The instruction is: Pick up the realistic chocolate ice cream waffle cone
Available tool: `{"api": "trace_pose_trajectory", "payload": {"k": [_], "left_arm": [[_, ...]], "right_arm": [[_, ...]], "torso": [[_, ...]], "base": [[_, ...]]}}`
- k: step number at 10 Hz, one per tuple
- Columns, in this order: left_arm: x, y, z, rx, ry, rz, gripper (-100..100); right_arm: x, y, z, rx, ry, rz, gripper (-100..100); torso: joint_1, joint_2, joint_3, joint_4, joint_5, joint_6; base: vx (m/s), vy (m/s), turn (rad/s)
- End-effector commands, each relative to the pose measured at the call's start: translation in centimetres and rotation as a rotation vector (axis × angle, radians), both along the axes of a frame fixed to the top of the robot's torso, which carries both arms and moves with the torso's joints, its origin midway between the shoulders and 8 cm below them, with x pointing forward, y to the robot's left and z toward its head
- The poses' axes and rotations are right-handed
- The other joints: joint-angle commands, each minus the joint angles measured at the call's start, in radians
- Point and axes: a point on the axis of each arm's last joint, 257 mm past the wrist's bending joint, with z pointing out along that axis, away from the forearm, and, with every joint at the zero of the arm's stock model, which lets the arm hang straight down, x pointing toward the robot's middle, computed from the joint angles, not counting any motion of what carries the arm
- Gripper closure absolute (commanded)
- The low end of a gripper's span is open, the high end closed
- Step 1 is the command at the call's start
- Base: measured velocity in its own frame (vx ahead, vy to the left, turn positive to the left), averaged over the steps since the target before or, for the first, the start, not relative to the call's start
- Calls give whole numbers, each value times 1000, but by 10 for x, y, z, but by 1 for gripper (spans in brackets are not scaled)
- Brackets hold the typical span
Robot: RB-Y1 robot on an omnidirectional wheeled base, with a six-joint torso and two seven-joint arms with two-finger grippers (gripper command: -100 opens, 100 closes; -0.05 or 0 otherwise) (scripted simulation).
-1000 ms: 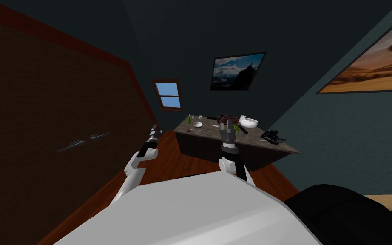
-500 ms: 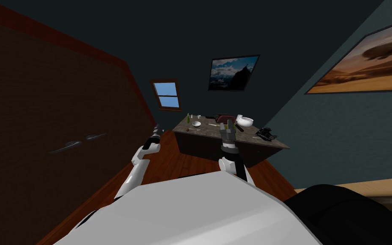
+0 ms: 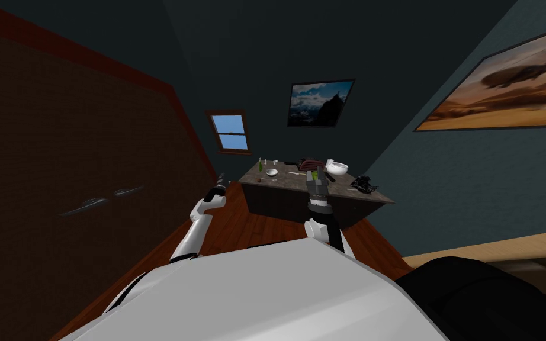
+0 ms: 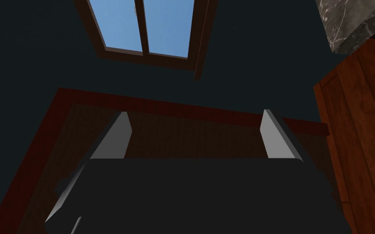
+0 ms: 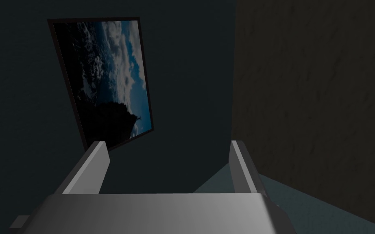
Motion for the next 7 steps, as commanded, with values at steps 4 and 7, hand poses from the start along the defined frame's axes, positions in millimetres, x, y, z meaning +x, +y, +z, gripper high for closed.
{"api": "trace_pose_trajectory", "payload": {"k": [4, 7], "left_arm": [[19, 0, -28, -46, 97, 8, -100], [35, -6, -39, -82, 158, 8, -100]], "right_arm": [[0, 0, 0, 0, 0, 0, 0], [0, 0, 0, 0, 0, 0, 0]], "torso": [[-1, 0, 0, 0, 0, 0], [-1, -1, 0, 0, 0, 0]], "base": [[-17, -32, -48], [-7, -37, -55]]}}
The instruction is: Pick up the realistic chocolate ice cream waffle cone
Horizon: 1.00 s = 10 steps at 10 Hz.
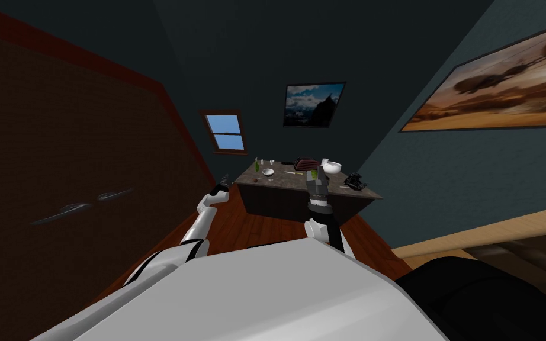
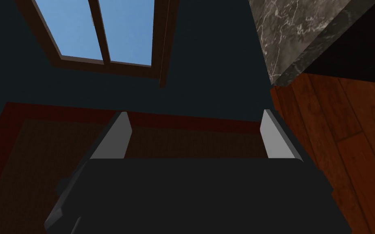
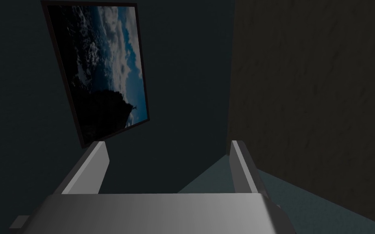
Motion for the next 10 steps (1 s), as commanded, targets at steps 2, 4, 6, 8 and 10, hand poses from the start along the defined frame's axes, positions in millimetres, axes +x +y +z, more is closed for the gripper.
{"api": "trace_pose_trajectory", "payload": {"k": [2, 4, 6, 8, 10], "left_arm": [[9, -4, -14, -29, 59, 2, -100], [15, -8, -21, -46, 93, 3, -100], [12, -6, -37, -50, 124, 8, -100], [15, -9, -48, -67, 166, 10, -100], [18, -13, -58, -83, 206, 12, -100]], "right_arm": [[0, 0, 0, 0, 0, 0, 0], [0, 0, 0, 0, 0, 0, 0], [0, 0, 0, 0, 0, 0, 0], [0, 0, 0, 0, 0, 0, 0], [0, 0, 0, 0, 0, 0, 0]], "torso": [[0, 0, 0, 0, 0, 0], [0, 0, 0, 0, 0, -1], [0, 0, 0, 0, 0, 0], [1, 0, 0, 0, 0, 0], [0, -1, 0, 0, 0, 0]], "base": [[-8, -45, -55], [0, -54, -45], [4, -29, -21], [5, -32, -52], [6, -44, -48]]}}
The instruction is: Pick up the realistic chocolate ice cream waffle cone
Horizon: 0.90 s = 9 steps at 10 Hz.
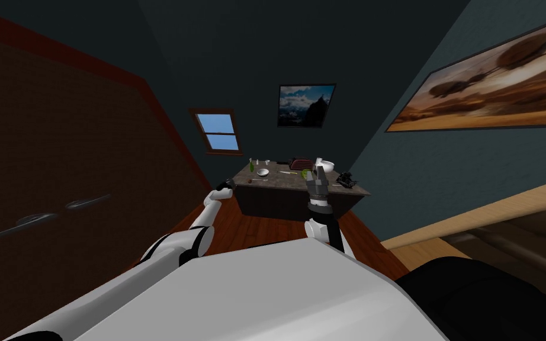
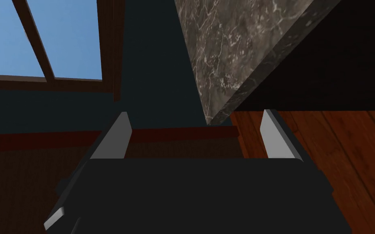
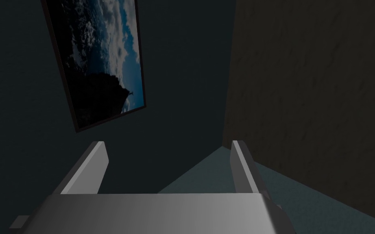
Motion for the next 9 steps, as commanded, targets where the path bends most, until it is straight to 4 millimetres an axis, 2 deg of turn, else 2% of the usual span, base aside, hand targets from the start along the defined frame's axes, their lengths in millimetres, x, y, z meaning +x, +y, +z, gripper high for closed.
{"api": "trace_pose_trajectory", "payload": {"k": [1, 6, 9], "left_arm": [[1, -4, -11, -17, 44, 2, -100], [2, -18, -42, -64, 178, 12, -100], [1, -25, -53, -86, 242, 19, -100]], "right_arm": [[0, 0, 0, 0, 0, 0, 0], [0, 0, 0, 0, 0, 0, 0], [0, 0, 0, 0, 0, 0, 0]], "torso": [[0, 0, 0, 0, 0, 0], [0, -1, -1, 0, 0, 0], [-2, -2, -1, 0, 0, 0]], "base": [[6, -51, -68], [26, -61, -72], [45, -61, -71]]}}
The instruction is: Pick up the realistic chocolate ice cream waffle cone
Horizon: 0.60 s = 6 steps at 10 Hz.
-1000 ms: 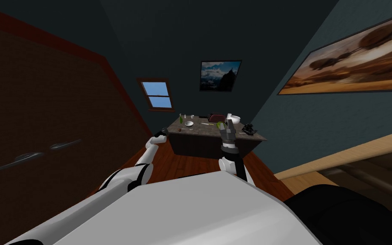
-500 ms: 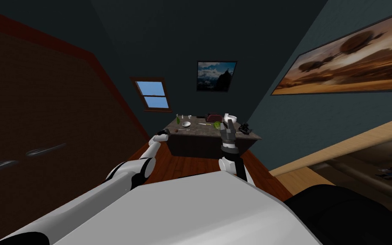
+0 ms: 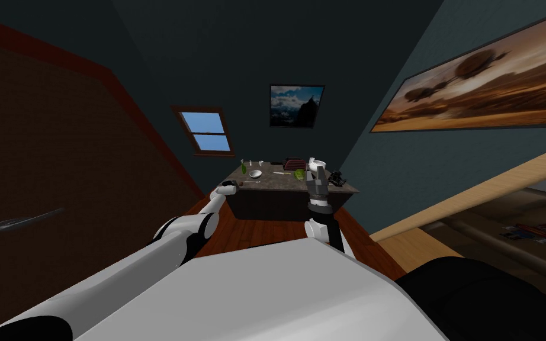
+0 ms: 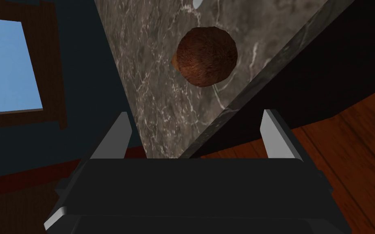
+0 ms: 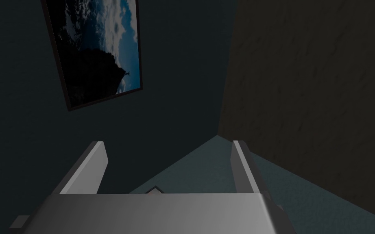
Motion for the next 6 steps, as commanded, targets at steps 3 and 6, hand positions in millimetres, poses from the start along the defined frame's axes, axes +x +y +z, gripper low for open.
{"api": "trace_pose_trajectory", "payload": {"k": [3, 6], "left_arm": [[-2, -3, -5, -9, 27, 3, 0], [-4, -4, -10, -9, 26, -7, -100]], "right_arm": [[0, 0, 0, 0, 0, 0, 0], [0, 0, 0, 0, 0, 0, 0]], "torso": [[2, 0, 0, 0, 1, -1], [3, 1, 0, 0, 1, -1]], "base": [[39, -21, -41], [43, -12, 28]]}}
